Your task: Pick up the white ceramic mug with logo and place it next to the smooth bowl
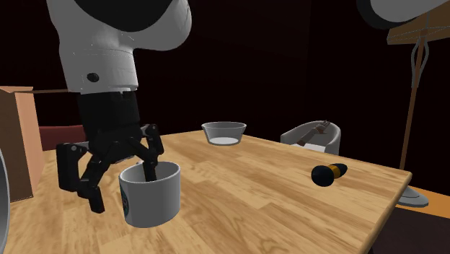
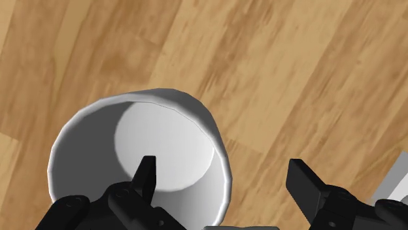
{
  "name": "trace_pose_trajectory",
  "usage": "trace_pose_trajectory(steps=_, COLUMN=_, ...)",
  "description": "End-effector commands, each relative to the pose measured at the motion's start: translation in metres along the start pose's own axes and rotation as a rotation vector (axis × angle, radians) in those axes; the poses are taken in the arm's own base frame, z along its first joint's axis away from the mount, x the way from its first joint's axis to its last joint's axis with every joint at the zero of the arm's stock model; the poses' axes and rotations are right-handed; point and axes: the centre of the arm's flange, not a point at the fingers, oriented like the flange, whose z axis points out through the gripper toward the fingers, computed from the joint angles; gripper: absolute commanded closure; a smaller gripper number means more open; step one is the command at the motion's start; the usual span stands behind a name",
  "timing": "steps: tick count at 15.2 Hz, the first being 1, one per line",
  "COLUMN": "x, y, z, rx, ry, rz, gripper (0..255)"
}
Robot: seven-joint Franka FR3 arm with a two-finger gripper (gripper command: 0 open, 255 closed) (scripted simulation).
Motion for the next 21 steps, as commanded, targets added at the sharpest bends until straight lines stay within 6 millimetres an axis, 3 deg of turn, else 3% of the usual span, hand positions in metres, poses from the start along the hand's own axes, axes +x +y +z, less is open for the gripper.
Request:
trace_pose_trajectory(steps=1, x=-0.001, y=0.001, z=0.008, rx=0.0, ry=0.0, rz=0.0, gripper=0)
trace_pose_trajectory(steps=8, x=-0.001, y=0.001, z=0.008, rx=0.0, ry=0.0, rz=0.0, gripper=0)
trace_pose_trajectory(steps=9, x=-0.001, y=0.001, z=0.008, rx=0.0, ry=0.0, rz=0.0, gripper=255)
trace_pose_trajectory(steps=18, x=-0.001, y=0.001, z=0.008, rx=0.0, ry=0.0, rz=0.0, gripper=255)
trace_pose_trajectory(steps=21, x=-0.002, y=0.002, z=-0.007, rx=0.0, ry=0.0, rz=0.0, gripper=255)
